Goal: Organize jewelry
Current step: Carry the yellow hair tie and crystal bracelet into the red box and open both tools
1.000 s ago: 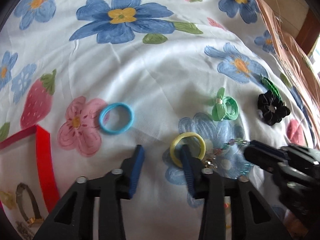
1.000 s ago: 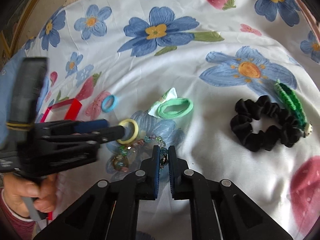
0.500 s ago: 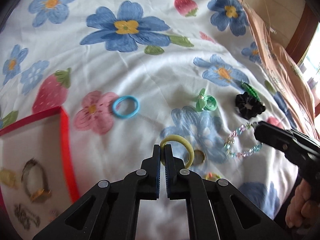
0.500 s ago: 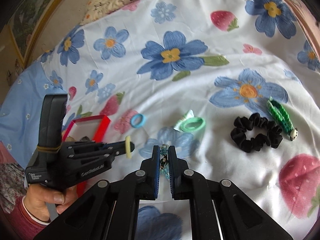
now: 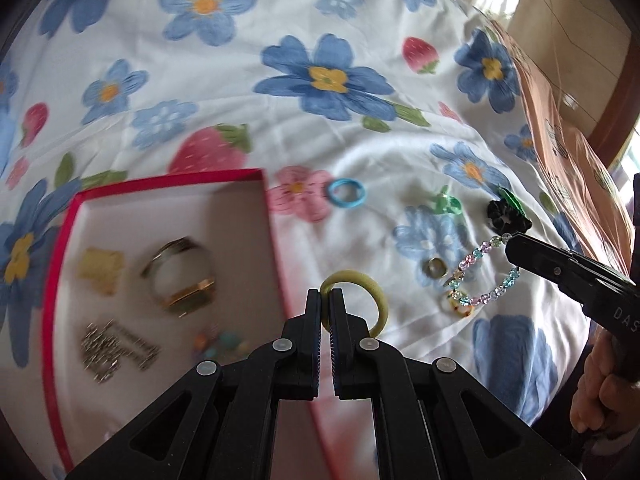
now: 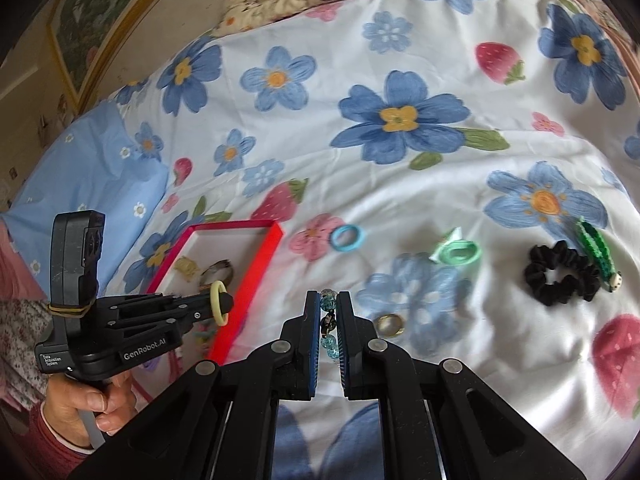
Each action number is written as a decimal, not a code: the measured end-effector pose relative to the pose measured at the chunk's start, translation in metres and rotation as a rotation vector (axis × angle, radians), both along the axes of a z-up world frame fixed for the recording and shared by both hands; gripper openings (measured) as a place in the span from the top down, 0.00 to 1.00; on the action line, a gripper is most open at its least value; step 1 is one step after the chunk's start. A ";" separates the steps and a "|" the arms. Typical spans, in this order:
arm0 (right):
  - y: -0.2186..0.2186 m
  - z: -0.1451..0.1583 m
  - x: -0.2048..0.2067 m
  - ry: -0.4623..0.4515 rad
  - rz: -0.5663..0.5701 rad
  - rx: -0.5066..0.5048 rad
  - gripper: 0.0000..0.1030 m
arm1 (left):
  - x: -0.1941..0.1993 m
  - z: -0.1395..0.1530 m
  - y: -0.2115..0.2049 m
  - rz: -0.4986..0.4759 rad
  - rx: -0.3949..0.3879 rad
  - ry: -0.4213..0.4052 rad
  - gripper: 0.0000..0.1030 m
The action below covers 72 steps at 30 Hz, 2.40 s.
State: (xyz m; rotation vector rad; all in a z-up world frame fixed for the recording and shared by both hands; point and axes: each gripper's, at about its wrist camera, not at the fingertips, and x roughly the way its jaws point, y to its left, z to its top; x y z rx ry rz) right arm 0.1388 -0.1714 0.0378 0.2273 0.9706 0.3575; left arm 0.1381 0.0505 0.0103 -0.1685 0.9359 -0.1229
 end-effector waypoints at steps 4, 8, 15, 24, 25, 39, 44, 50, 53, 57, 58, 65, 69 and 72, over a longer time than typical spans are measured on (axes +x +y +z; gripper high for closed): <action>0.017 0.000 -0.003 0.003 0.031 0.008 0.93 | -0.021 0.002 0.024 0.056 -0.023 -0.001 0.97; 0.039 0.001 -0.006 0.003 0.074 0.015 0.93 | -0.039 0.003 0.045 0.109 -0.033 -0.002 0.97; 0.075 0.006 -0.008 -0.007 0.142 0.036 0.93 | -0.068 0.007 0.076 0.182 -0.028 -0.001 0.97; 0.130 0.011 -0.010 -0.016 0.242 0.068 0.93 | -0.083 0.004 0.107 0.249 -0.025 0.009 0.97; 0.139 0.010 -0.010 -0.015 0.259 0.071 0.93 | -0.085 0.003 0.111 0.258 -0.024 0.010 0.97; 0.207 -0.026 0.000 0.046 0.360 0.104 0.93 | -0.069 -0.022 0.133 0.303 0.025 0.094 0.97; 0.204 -0.051 0.006 0.095 0.337 0.081 0.93 | -0.060 -0.033 0.134 0.305 0.025 0.121 0.97; 0.190 -0.067 0.009 0.129 0.303 0.053 0.93 | -0.052 -0.039 0.132 0.307 0.039 0.130 0.94; 0.186 -0.072 0.010 0.138 0.295 0.033 0.93 | -0.051 -0.039 0.129 0.309 0.054 0.132 0.94; 0.187 -0.077 0.010 0.143 0.297 0.007 0.93 | -0.051 -0.040 0.128 0.308 0.061 0.132 0.92; 0.187 -0.078 0.010 0.144 0.297 0.001 0.93 | -0.051 -0.040 0.128 0.308 0.063 0.133 0.92; 0.186 -0.083 0.010 0.156 0.295 -0.007 0.93 | -0.051 -0.039 0.126 0.306 0.074 0.133 0.91; 0.186 -0.083 0.011 0.161 0.299 0.008 0.88 | -0.052 -0.037 0.126 0.316 0.081 0.130 0.76; 0.185 -0.082 0.011 0.167 0.297 0.016 0.87 | -0.054 -0.035 0.125 0.322 0.089 0.127 0.72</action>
